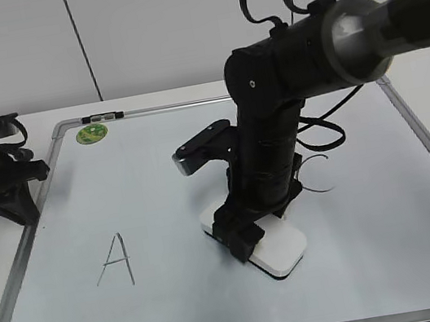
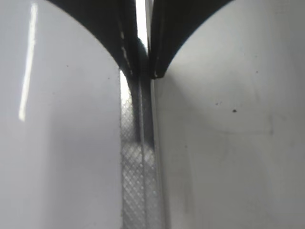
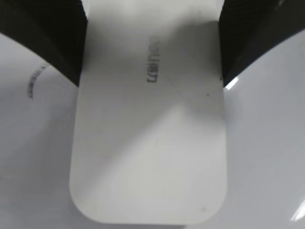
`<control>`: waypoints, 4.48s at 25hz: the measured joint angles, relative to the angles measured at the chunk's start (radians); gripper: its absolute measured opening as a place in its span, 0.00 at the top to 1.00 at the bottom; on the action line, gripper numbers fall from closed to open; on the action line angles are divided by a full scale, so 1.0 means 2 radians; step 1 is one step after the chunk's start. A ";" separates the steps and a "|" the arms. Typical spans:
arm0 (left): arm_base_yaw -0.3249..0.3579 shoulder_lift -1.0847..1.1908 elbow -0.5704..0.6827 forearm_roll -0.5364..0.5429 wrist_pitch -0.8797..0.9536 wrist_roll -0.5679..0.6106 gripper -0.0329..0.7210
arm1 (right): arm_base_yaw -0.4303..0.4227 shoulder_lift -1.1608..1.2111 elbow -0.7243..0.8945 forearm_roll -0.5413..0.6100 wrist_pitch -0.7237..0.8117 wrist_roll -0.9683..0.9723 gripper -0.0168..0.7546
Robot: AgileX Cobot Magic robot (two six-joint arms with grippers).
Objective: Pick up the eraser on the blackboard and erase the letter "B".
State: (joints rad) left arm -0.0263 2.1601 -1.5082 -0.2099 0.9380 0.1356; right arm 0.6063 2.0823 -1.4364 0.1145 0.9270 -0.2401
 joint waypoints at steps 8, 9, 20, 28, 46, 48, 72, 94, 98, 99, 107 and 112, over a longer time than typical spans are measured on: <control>0.000 0.001 0.000 -0.004 -0.003 0.000 0.92 | -0.053 0.000 -0.002 -0.009 -0.004 0.000 0.29; 0.000 0.001 0.000 -0.005 -0.004 0.000 0.92 | -0.059 0.000 -0.002 -0.010 -0.004 0.000 0.29; 0.000 0.001 0.000 -0.016 -0.006 0.000 0.92 | -0.077 0.005 -0.016 -0.022 0.004 0.001 0.29; 0.000 0.001 0.000 -0.016 -0.006 0.000 0.92 | -0.073 0.006 -0.022 -0.020 0.029 0.001 0.29; 0.000 0.001 0.000 -0.018 -0.006 0.000 0.92 | 0.007 -0.012 -0.022 -0.006 0.038 0.000 0.29; 0.000 0.001 0.000 -0.018 -0.006 0.000 0.92 | 0.009 -0.012 -0.016 -0.006 0.030 -0.001 0.29; 0.000 0.001 0.000 -0.020 -0.007 0.000 0.92 | 0.010 0.007 -0.014 -0.035 -0.015 -0.001 0.29; 0.000 0.002 0.000 -0.022 -0.006 0.000 0.92 | -0.056 0.009 -0.020 -0.047 -0.038 0.003 0.29; 0.000 0.002 0.000 -0.022 -0.006 0.000 0.92 | -0.058 0.014 -0.037 -0.057 -0.020 0.003 0.29; 0.000 0.002 0.000 -0.022 -0.005 0.000 0.92 | -0.059 0.014 -0.042 -0.057 -0.013 0.003 0.29; 0.000 0.002 0.000 -0.023 -0.005 0.000 0.92 | -0.061 -0.021 -0.074 -0.073 0.024 0.003 0.29; 0.000 0.002 0.000 -0.023 -0.005 0.000 0.92 | -0.074 -0.042 -0.074 -0.075 0.042 0.012 0.29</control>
State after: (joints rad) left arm -0.0263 2.1639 -1.5082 -0.2551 0.9271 0.1356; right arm 0.4581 1.9976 -1.5836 -0.0360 1.0117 -0.2166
